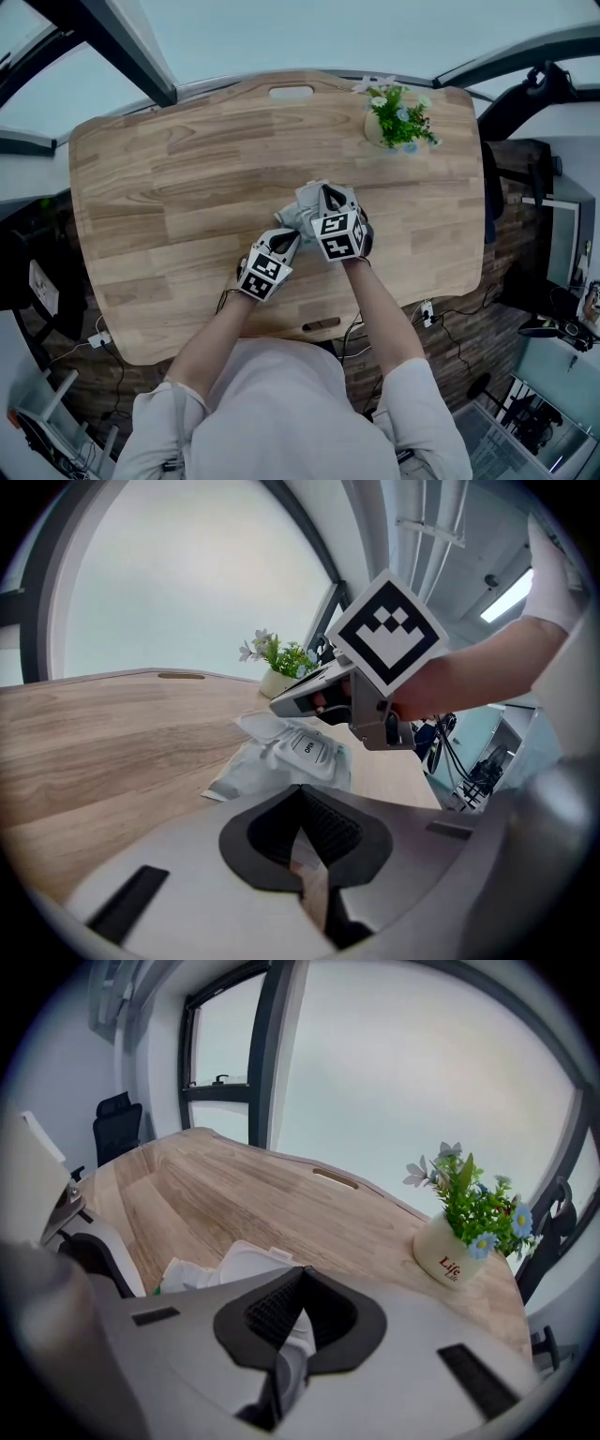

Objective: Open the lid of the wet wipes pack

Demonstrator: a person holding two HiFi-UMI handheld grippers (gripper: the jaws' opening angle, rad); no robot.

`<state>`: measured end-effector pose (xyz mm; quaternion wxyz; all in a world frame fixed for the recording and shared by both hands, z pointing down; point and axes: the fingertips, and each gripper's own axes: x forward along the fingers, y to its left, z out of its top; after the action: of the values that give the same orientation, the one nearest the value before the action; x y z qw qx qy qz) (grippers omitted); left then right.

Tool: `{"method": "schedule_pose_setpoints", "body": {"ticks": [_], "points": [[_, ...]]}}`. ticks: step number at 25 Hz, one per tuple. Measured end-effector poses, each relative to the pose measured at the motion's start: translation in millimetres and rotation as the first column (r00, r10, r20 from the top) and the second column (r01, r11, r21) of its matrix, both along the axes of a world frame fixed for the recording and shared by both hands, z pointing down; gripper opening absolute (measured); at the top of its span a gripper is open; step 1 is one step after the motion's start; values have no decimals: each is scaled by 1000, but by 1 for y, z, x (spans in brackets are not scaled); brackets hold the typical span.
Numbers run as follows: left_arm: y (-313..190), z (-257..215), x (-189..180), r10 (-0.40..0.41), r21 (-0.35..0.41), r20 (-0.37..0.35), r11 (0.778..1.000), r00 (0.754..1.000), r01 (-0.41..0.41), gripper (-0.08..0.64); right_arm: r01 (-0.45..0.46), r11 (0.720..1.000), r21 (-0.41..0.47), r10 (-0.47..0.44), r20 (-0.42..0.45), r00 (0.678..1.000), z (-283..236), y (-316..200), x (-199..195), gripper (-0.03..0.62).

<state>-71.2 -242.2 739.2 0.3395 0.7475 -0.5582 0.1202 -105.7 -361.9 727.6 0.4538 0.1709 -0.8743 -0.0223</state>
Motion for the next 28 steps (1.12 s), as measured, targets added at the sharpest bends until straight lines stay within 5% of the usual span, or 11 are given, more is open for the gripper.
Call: {"method": "schedule_pose_setpoints", "body": {"ticks": [13, 21, 28], "points": [[25, -58, -21, -97, 131, 42, 987, 994, 91, 20, -196, 981, -3, 191, 251, 949, -83, 18, 48, 6], [50, -130, -33, -196, 273, 15, 944, 981, 184, 20, -340, 939, -47, 325, 442, 836, -158, 54, 101, 6], [71, -198, -35, -201, 400, 41, 901, 979, 168, 20, -393, 919, -32, 338, 577, 744, -223, 88, 132, 6]]}}
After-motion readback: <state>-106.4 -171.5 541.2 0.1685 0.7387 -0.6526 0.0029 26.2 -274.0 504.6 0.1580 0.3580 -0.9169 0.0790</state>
